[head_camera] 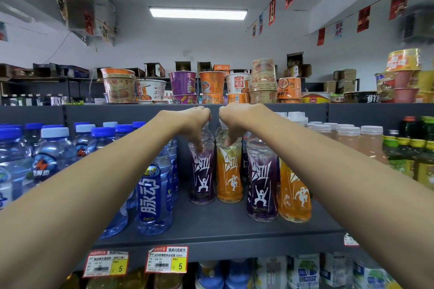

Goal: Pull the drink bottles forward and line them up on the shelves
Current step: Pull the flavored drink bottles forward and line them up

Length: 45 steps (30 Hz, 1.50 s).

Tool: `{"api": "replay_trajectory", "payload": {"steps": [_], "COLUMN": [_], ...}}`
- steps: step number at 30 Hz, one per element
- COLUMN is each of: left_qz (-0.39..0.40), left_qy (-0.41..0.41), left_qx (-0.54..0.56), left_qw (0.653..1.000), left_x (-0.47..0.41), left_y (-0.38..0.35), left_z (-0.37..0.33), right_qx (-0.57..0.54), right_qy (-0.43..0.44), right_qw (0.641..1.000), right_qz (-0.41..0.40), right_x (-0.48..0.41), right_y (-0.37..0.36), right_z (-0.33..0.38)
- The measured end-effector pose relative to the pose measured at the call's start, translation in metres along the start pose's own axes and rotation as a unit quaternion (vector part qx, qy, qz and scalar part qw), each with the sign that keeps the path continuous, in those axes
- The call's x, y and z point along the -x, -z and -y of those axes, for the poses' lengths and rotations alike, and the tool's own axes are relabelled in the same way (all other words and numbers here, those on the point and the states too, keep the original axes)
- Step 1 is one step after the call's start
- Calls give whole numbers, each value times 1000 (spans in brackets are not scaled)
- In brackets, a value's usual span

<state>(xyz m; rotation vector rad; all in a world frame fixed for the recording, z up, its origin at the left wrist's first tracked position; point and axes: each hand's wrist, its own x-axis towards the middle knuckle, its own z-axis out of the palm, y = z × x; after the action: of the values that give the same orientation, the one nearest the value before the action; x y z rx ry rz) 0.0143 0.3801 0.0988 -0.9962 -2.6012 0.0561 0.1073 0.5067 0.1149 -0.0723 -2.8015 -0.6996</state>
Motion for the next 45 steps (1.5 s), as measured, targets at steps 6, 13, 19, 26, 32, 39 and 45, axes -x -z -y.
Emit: {"api": "replay_trajectory", "payload": {"steps": [6, 13, 19, 26, 32, 39, 45], "left_qz": [6, -265, -344, -228, -213, -238, -230], "left_qy": [8, -50, -12, 80, 132, 160, 141], "left_qx": [-25, 14, 343, 398, 407, 332, 318], "left_qw": [1000, 963, 874, 885, 879, 899, 909], "left_x": [10, 52, 94, 95, 99, 132, 160], "left_y": [7, -15, -95, -139, -137, -130, -129], "left_z": [-4, -45, -126, -173, -173, -139, -106], "right_qx": [80, -13, -284, -450, -466, -480, -471], "right_qy": [4, -17, -162, -301, -239, -191, -132], "right_qw": [996, 929, 767, 764, 800, 803, 829], "right_qz": [-48, -369, -552, -351, -293, -298, -271], "right_x": [8, 58, 124, 151, 155, 142, 130], "right_y": [-4, -45, -142, -195, -206, -192, -177], "right_z": [-2, -13, -11, -2, -5, 28, 59]}}
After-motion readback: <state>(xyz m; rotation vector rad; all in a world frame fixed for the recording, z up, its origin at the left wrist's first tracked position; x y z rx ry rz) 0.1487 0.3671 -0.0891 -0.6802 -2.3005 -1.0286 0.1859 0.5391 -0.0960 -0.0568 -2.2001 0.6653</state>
